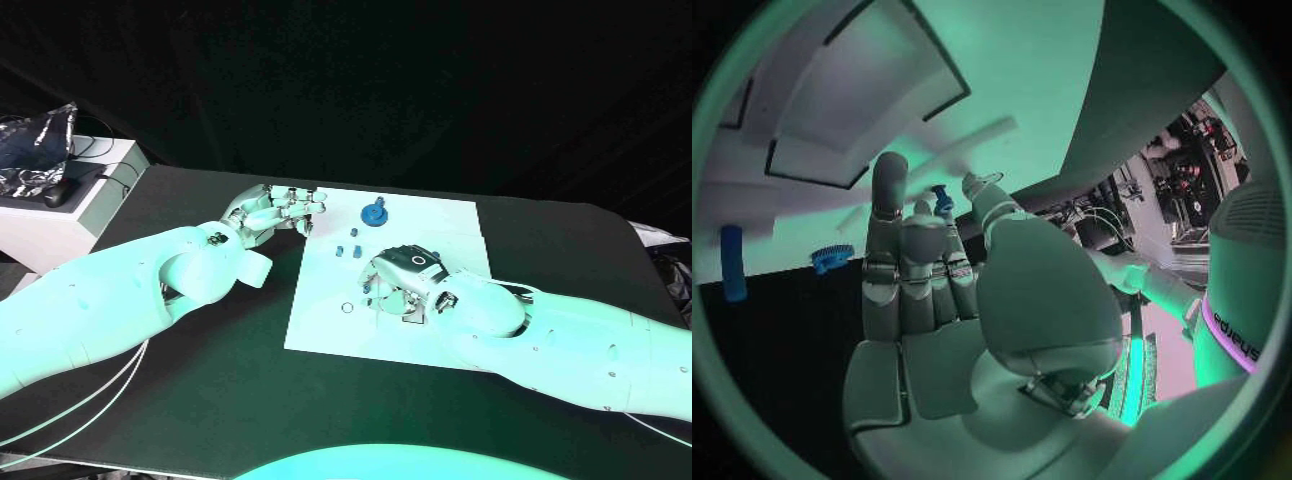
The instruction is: Assemble the parts on the task board
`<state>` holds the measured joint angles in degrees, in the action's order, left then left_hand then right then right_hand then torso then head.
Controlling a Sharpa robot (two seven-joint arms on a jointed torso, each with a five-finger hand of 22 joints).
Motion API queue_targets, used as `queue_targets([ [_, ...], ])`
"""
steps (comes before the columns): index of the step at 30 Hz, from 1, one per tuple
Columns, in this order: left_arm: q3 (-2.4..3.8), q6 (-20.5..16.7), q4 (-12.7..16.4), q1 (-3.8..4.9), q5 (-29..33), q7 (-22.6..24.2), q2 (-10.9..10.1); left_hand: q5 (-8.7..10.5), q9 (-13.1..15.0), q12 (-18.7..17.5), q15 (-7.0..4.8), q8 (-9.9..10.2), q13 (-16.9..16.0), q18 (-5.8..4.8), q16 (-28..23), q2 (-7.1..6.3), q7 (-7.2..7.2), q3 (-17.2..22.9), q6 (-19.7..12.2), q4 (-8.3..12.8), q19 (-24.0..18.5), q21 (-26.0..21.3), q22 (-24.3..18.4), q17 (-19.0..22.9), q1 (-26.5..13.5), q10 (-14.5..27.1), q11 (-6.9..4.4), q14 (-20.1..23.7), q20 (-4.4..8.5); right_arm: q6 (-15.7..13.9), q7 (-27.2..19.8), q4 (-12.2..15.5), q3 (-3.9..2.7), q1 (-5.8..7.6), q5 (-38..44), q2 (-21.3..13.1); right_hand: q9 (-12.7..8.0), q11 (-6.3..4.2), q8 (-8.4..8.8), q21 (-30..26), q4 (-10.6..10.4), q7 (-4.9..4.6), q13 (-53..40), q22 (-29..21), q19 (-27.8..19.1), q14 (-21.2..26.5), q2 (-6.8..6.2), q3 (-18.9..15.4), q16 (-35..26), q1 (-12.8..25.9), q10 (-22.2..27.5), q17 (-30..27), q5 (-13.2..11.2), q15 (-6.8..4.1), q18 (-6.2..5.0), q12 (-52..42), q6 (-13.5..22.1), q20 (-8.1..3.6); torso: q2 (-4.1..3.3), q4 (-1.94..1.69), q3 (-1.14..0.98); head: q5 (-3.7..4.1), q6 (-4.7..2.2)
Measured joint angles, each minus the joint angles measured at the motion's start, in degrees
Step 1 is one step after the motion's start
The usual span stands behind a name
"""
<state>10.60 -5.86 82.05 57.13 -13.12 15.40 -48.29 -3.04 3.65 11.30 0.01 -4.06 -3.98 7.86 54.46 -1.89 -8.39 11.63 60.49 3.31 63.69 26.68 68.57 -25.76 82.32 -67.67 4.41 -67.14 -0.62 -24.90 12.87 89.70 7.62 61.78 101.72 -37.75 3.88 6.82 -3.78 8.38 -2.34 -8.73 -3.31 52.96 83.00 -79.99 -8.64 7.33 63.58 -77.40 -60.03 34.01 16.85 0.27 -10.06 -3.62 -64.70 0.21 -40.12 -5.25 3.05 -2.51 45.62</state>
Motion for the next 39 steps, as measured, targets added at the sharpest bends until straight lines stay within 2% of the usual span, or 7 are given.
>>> queue_targets([
  [7,0.0,0.1,-0.1,0.0,0.0,-0.3,0.0,0.0,0.0,0.0,0.0,0.0,0.0,0.0,0.0,0.0,0.0,-0.2,0.0,-0.2,0.1,-0.3,0.0,0.0,0.0,0.0,0.0,0.0,0.14,-3.7,-0.2,1.8,-0.04,-0.1,-0.5,-1.7,0.0,0.12,0.01,-0.8,-4.0,0.83,0.0,-1.5,0.6,-0.2,-2.03,-0.8,-0.5,-2.0,1.4,0.3,0.0,0.18,-0.02,0.0,2.2,0.01,0.0,0.02,0.0,0.19,-0.25],
  [12,0.0,0.3,-0.1,0.0,0.0,-0.6,0.0,0.0,0.0,0.3,0.09,0.0,0.0,0.0,1.2,0.0,0.2,-0.4,-0.2,-0.4,1.2,0.2,1.1,-1.1,0.0,0.0,0.0,-0.7,0.41,-6.1,-0.2,3.7,-0.8,0.34,-1.2,-4.1,0.0,0.2,0.01,-1.2,-5.3,1.02,0.0,-2.4,0.7,-0.2,-2.84,-1.2,-1.7,-2.8,2.1,0.1,0.4,0.18,0.0,0.0,2.8,0.1,0.02,0.05,0.02,0.59,-0.55],
  [15,0.0,0.4,-0.2,0.0,0.0,-0.6,0.1,0.0,0.0,0.3,0.32,0.0,0.0,0.0,1.2,0.0,0.2,-0.4,-0.2,-0.4,1.2,0.2,1.3,-1.1,0.0,0.5,0.1,-0.5,0.4,-6.5,-0.4,4.2,-1.15,1.16,-2.6,-5.4,0.0,-0.6,0.01,-1.2,-4.5,1.41,0.0,-2.4,0.7,-0.2,-2.38,-1.1,-1.1,-3.3,-0.9,0.7,0.4,0.14,0.01,0.0,3.6,0.08,0.04,0.05,0.03,0.76,-0.73],
  [19,0.0,0.6,-0.4,0.0,0.0,-0.6,0.4,0.0,0.0,0.2,0.3,0.0,0.0,0.0,1.2,-0.24,0.2,-0.7,-0.2,-0.7,0.8,0.1,1.3,-1.0,-0.2,0.5,0.1,-0.1,0.01,-6.2,-1.1,3.3,-1.66,3.89,-7.8,-8.2,-0.1,-1.06,0.01,-0.6,-0.3,1.22,0.0,-1.3,1.0,-0.3,-0.47,-0.3,0.4,-3.3,-3.6,2.4,1.1,0.05,0.27,0.0,5.7,-0.13,0.06,0.05,0.06,1.26,-0.97],
  [22,0.0,0.7,-0.5,0.0,0.0,-0.6,0.6,0.0,0.0,0.2,0.3,0.0,0.0,0.0,0.9,-0.27,0.2,-1.0,-0.2,-1.0,0.8,-0.3,1.1,-0.7,-0.3,0.5,0.1,-0.1,0.01,-4.3,-2.1,1.9,-1.74,5.83,-12.0,-10.2,-0.1,-1.02,0.02,-0.1,2.6,1.18,0.0,0.0,0.8,-0.3,0.67,-0.3,0.4,-2.2,-3.6,3.5,1.1,0.05,0.34,0.0,5.8,-0.42,0.06,0.09,0.12,1.71,-1.2],
  [26,-0.01,0.7,-0.6,0.0,0.0,-0.6,0.9,0.0,0.0,0.5,0.3,0.0,0.0,0.0,0.9,-0.27,0.2,-1.0,-0.2,-1.0,0.8,-0.4,1.1,-0.7,-0.3,0.5,0.1,-0.1,0.01,0.5,-3.9,0.1,-1.85,7.87,-16.0,-12.5,-0.1,-0.75,0.02,-0.1,3.5,2.19,0.0,0.2,0.8,-0.3,0.71,-3.6,0.7,-2.0,-2.1,4.6,2.4,0.05,0.37,0.0,6.1,-0.43,0.07,0.24,0.15,2.07,-1.44],
  [39,-0.01,0.7,-1.0,-0.01,0.0,-0.5,0.9,0.0,0.0,0.5,0.3,0.0,0.0,0.0,0.9,-0.27,0.2,-1.4,-0.2,-1.4,0.8,-0.4,1.1,-0.7,-0.3,0.5,0.1,-0.1,0.01,9.3,-6.4,-0.9,-1.73,9.07,-14.1,-15.1,-0.1,-0.29,0.03,-0.5,-1.1,3.46,0.0,-0.7,1.0,-0.3,-1.72,-5.9,1.0,-3.4,-0.4,7.1,1.0,0.04,0.59,0.0,7.1,-0.19,0.13,0.37,0.13,2.85,-1.53],
])
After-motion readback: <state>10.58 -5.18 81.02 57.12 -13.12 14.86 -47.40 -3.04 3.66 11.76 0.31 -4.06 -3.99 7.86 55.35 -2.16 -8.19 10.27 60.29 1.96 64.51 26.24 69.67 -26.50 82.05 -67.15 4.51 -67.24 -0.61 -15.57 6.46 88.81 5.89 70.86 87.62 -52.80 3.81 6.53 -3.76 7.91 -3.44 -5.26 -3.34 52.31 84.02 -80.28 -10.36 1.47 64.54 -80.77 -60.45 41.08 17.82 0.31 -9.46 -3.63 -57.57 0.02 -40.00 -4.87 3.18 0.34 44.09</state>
